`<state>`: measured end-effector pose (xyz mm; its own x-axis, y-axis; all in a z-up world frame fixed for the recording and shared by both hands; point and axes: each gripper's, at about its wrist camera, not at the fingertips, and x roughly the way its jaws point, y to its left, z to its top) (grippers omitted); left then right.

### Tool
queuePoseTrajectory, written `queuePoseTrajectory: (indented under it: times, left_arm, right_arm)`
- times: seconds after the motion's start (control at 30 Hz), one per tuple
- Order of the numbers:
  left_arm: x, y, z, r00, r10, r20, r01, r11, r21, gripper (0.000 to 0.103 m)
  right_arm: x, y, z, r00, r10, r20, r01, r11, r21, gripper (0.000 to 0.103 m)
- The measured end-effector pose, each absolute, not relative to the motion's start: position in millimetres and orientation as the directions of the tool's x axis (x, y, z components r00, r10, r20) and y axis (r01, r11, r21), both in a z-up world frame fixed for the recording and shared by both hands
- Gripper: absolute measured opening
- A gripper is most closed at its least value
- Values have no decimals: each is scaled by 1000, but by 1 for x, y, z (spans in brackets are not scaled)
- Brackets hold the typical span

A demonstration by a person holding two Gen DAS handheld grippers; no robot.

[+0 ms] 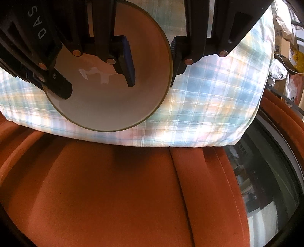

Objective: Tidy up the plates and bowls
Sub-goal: 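Lift the bowl with both tools and carry it toward the other bowls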

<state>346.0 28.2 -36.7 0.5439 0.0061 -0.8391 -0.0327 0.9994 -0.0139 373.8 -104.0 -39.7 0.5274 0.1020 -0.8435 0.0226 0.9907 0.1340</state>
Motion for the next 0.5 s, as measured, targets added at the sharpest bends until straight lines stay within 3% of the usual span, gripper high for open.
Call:
queuePoseTrajectory:
  times: [0.5]
  left_arm:
    - [286, 68, 19, 612, -46, -789, 22, 999, -41, 31]
  right_arm:
    - [306, -59, 24, 598, 47, -800, 51, 994, 97, 17]
